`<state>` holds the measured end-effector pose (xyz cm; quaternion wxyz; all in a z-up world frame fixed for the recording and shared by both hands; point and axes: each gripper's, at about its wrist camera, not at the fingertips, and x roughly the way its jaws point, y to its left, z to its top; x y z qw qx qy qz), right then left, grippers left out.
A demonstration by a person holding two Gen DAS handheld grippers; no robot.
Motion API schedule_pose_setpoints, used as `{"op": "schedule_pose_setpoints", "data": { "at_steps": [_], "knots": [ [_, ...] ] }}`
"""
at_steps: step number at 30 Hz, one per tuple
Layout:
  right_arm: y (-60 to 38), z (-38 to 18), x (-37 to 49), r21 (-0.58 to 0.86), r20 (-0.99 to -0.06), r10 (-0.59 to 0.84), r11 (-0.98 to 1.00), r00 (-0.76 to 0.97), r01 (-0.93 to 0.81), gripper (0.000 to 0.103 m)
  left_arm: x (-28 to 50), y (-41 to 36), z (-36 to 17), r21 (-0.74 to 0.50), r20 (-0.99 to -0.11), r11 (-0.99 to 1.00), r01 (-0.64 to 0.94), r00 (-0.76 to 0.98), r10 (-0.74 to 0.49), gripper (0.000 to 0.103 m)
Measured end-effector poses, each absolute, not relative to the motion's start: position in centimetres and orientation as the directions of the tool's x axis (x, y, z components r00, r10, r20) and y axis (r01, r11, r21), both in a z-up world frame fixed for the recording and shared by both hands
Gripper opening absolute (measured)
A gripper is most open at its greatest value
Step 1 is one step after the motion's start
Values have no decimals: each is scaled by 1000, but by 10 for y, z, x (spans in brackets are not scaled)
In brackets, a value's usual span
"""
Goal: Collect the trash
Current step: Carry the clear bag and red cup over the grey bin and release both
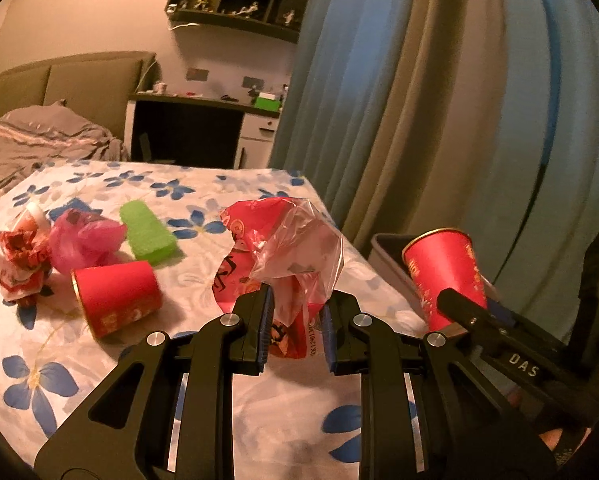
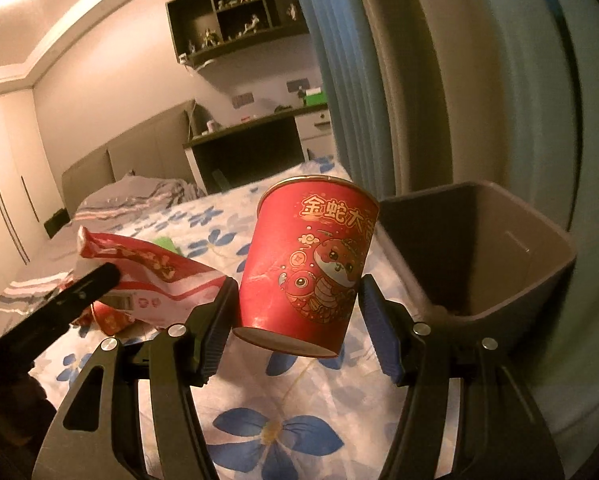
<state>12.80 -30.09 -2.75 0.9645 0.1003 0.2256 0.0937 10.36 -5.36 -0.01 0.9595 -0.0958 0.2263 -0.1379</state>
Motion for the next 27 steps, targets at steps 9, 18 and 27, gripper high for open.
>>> {"op": "schedule_pose_setpoints", "data": {
  "at_steps": [9,18,27],
  "knots": [
    [-338,-20,118,249,-359,185,964,915,-97,61,115,-102,14,-229,-402,918,324,827,-392,20],
    [-389,-11,123,256,-298,87,967,951,-8,61,145,-173,25,-228,-391,864,448,771,-503,20],
    [-422,-15,140,285,-282,15,956,959,69,61,180,-239,16,-224,-384,811,540,716,-583,20]
  ]
}}
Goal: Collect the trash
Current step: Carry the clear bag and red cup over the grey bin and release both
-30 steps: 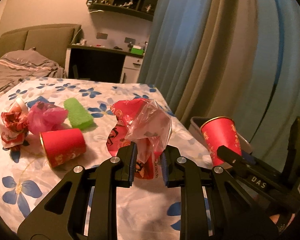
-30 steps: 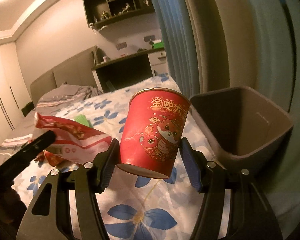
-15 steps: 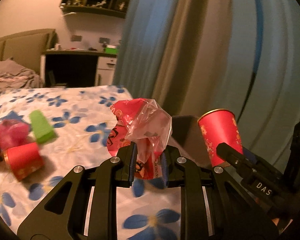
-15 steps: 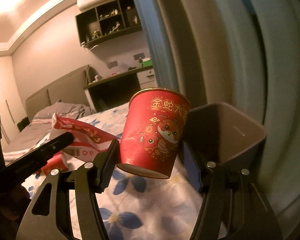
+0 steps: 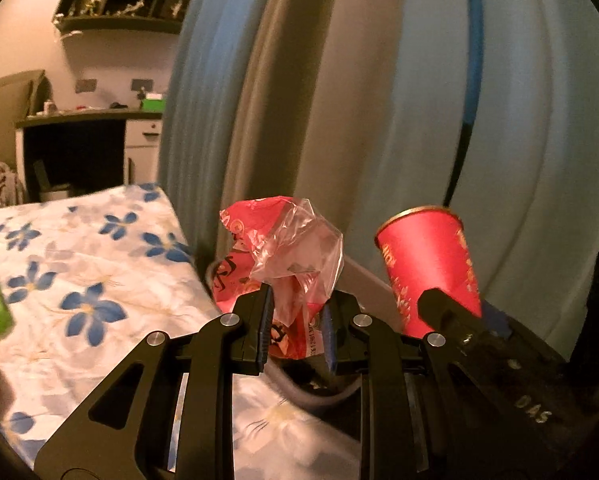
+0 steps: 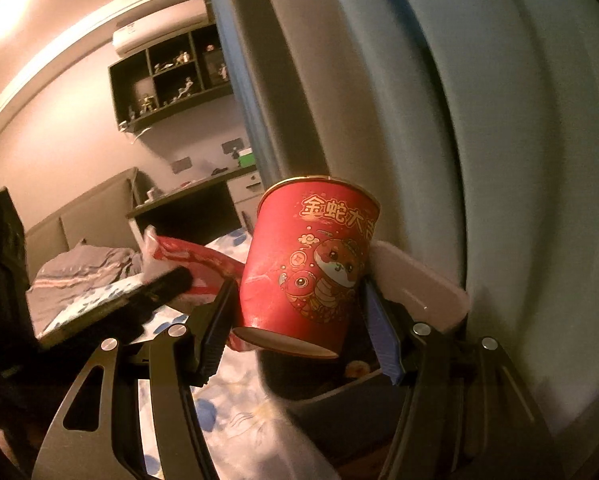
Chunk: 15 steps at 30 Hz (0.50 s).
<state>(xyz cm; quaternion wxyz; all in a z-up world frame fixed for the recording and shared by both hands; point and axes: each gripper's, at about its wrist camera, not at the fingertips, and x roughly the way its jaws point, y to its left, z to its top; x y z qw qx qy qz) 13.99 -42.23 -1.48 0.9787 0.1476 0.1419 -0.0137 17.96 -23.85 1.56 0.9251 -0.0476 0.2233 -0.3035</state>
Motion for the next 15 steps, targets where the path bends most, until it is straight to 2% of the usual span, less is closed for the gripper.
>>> {"op": "schedule_pose_setpoints", "data": {
  "at_steps": [15],
  "knots": [
    [-431,-28,162,288,-310,-11,952,951,105,60,212,-278,-30,-246,-477,778,578,627,-617,21]
  ]
}}
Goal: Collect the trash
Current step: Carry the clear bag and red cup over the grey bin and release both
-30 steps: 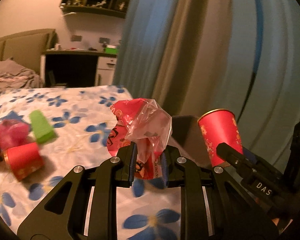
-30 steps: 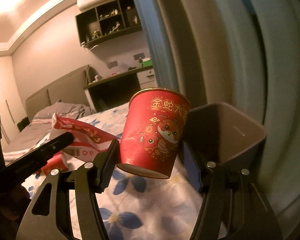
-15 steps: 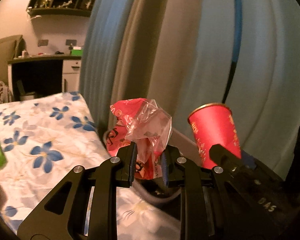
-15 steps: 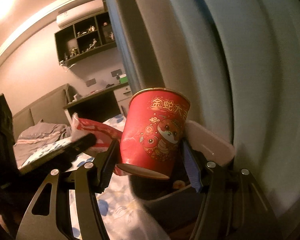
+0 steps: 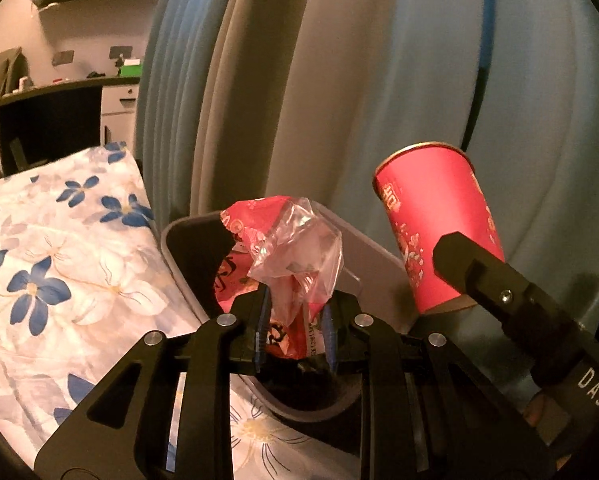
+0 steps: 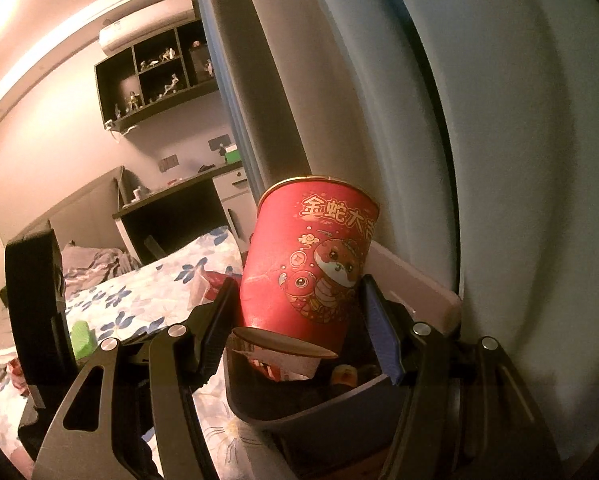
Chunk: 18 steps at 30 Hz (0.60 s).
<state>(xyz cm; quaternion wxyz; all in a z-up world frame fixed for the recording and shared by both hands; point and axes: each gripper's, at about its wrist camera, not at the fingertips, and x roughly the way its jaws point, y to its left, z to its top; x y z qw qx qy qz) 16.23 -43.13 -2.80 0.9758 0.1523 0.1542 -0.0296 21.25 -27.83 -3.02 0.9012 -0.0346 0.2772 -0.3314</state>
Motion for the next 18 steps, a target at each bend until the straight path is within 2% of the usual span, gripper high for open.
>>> {"op": "schedule_pose_setpoints", "data": {
  "at_steps": [3,5,6,7,8,10,12,15,18],
  "knots": [
    [-432,-30,166,294,-320,-7,950,947,107,61,214,-278,-36,-255,-485,775,577,617,-619,22],
    [-429,-31,168,296,-327,-5,949,945,107,61,216,-278,-39,-263,-490,770,581,608,-625,27],
    [-429,-31,170,298,-330,-2,949,944,107,61,217,-278,-39,-264,-492,769,582,605,-626,34],
    [-428,-32,171,298,-333,-2,949,943,107,61,217,-279,-41,-260,-496,769,585,602,-626,47],
    [-428,-32,172,298,-336,-3,948,942,109,61,217,-279,-42,-252,-499,770,586,603,-622,53],
    [-429,-32,173,300,-339,-4,947,941,112,61,217,-277,-44,-237,-504,778,582,611,-611,71],
    [-428,-32,175,298,-344,-6,947,939,115,61,217,-270,-46,-234,-506,792,564,625,-594,81],
    [-424,-36,178,295,-359,-4,948,933,117,61,219,-255,-48,-240,-516,823,515,650,-558,88],
    [-419,-41,183,287,-378,5,951,926,112,61,218,-234,-47,-242,-527,854,460,677,-514,89]
  ]
}}
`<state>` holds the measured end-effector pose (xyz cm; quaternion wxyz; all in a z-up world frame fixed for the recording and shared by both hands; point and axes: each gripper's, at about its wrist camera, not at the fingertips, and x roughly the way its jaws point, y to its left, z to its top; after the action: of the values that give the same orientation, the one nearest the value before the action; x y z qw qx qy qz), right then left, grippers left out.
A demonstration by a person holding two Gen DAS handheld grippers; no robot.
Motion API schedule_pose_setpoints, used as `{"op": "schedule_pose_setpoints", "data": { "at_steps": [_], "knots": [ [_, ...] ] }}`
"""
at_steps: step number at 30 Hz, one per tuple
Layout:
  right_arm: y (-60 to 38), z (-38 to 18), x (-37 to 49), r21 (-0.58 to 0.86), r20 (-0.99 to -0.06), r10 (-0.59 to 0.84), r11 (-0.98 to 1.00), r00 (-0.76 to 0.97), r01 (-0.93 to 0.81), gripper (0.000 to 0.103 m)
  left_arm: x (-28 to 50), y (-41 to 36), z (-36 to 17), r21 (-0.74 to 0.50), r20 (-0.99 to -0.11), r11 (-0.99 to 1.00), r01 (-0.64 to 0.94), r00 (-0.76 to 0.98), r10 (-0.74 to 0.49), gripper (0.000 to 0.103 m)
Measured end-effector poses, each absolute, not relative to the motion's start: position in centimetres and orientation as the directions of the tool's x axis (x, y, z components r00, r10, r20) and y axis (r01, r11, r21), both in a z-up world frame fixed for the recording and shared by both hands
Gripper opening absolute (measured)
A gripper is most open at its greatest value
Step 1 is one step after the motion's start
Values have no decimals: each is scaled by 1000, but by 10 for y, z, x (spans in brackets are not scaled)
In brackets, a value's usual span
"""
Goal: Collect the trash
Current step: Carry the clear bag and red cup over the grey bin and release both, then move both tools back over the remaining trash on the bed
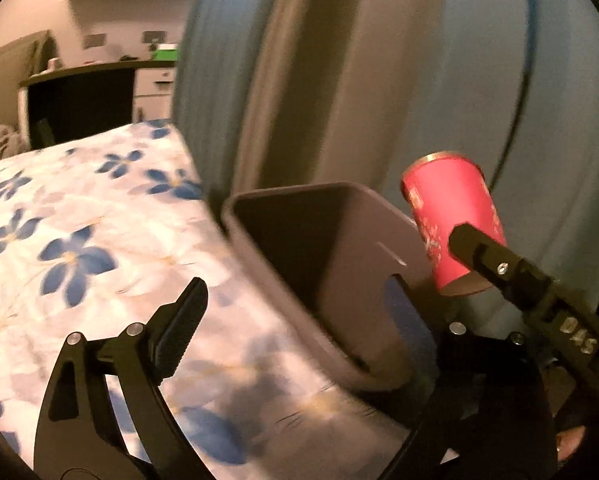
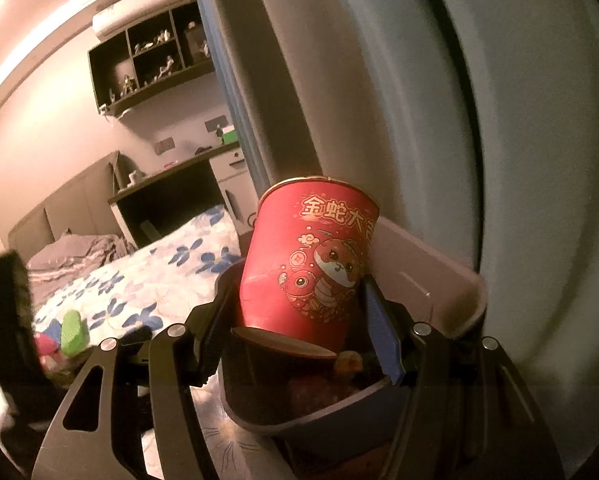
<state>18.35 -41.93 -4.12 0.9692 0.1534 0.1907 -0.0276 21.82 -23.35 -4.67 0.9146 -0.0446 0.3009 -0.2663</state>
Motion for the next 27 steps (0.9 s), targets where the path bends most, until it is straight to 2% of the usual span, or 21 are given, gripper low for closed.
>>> {"op": "schedule_pose_setpoints", "data": {
  "at_steps": [8,12,17,21,27],
  "knots": [
    [-408,-56,196,238,-413,-12,964,911,121,62,177,-141,-33,-195,-489,949,247,814,-312,96],
    [-407,-54,197,213,-407,-49,966,912,147,75,157,-92,-27,-173,-475,979,110,861,-181,97],
    [-400,-39,181,212,-372,-65,965,926,153,78,144,-49,-21,-171,-462,985,14,882,-92,97],
    [-376,-22,160,220,-331,-25,970,943,103,81,134,-27,-20,-162,-460,986,-36,887,-43,97],
    [-316,-8,137,219,-301,110,975,947,-43,81,113,13,-17,-170,-449,978,-118,893,29,97]
  ]
}}
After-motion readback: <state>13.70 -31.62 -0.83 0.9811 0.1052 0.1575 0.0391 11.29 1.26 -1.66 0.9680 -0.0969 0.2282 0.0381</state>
